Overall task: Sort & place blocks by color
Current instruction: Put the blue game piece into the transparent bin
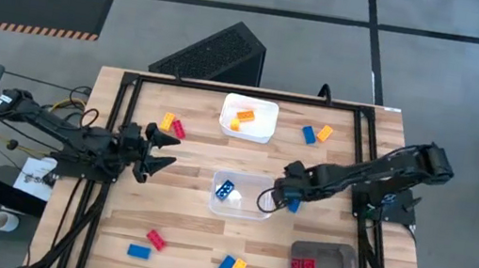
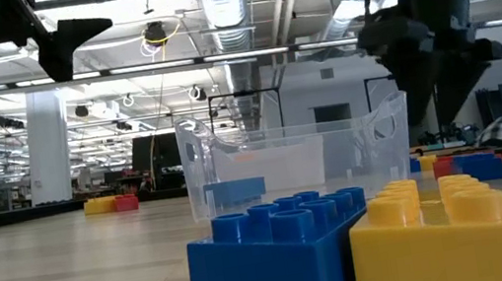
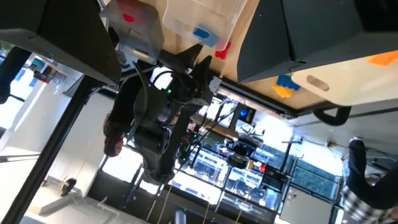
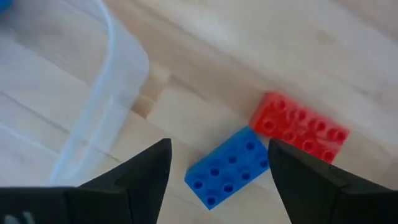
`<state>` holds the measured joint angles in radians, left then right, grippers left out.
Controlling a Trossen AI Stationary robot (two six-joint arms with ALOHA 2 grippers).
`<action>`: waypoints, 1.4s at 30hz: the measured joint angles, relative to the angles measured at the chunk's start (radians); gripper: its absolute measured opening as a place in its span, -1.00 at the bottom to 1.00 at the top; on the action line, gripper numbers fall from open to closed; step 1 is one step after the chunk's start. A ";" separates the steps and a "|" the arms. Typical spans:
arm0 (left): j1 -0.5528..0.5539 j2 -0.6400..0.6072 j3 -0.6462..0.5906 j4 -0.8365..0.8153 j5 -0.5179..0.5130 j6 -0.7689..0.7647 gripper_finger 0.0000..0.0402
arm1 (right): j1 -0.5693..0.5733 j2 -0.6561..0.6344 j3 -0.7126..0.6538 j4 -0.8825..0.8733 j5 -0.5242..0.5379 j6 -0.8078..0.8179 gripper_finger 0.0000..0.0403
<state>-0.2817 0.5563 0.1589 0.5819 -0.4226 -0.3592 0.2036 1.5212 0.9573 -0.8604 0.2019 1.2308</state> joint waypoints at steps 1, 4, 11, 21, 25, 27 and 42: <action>0.000 0.004 0.000 -0.002 0.003 -0.002 0.54 | 0.007 0.013 0.000 0.003 -0.007 0.003 0.44; 0.000 0.016 0.000 0.002 0.004 -0.005 0.54 | 0.039 0.036 -0.001 0.007 -0.016 0.032 0.44; 0.000 0.040 0.000 0.010 0.006 -0.027 0.54 | 0.142 -0.023 -0.056 -0.036 0.089 0.163 0.44; 0.000 0.055 0.000 0.019 -0.004 -0.031 0.54 | 0.210 -0.154 -0.318 0.183 0.144 0.451 0.44; 0.000 0.055 0.000 0.019 -0.006 -0.030 0.54 | 0.203 -0.141 -0.331 0.290 0.146 0.422 0.44; 0.000 0.055 0.000 0.019 -0.012 -0.029 0.54 | 0.195 -0.140 -0.332 0.326 0.150 0.413 0.44; 0.000 0.054 0.000 0.006 -0.034 -0.031 0.54 | 0.082 -0.015 -0.325 0.336 0.086 0.291 0.43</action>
<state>-0.2817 0.6107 0.1589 0.5877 -0.4568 -0.3904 0.2855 1.5060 0.6324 -0.5248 0.2878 1.5220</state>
